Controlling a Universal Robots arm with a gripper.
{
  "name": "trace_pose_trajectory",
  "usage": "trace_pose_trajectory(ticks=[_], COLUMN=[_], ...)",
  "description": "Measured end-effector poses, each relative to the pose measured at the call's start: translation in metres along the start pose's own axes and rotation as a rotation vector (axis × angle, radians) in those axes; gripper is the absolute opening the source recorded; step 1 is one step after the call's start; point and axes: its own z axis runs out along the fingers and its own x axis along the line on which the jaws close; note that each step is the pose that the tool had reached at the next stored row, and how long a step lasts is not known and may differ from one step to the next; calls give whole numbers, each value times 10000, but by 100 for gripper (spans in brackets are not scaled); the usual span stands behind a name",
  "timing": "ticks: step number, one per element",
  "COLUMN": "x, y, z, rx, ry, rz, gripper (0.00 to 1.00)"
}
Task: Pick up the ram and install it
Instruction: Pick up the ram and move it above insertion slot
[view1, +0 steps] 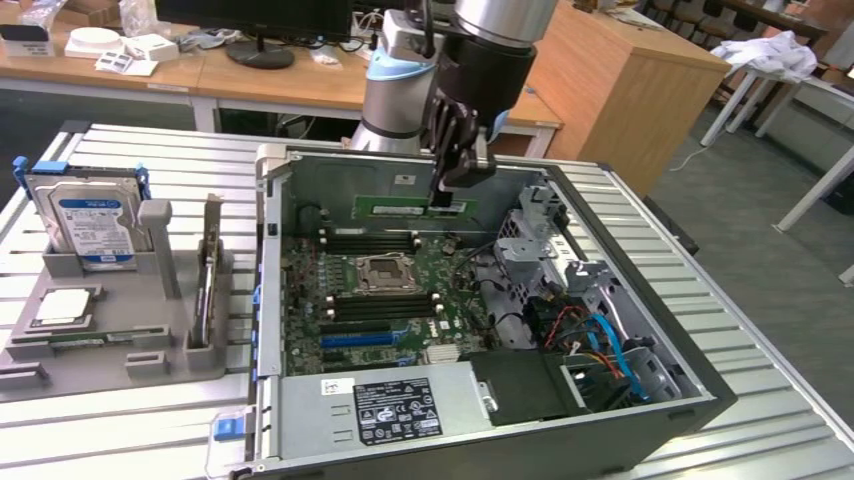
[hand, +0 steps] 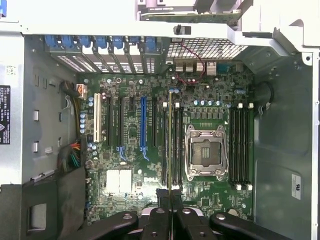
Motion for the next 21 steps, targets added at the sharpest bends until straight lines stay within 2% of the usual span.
trace_pose_trajectory(ticks=[21], x=[5], y=[-4], z=[183], rx=[0], ry=[0], rz=[0], gripper=[12])
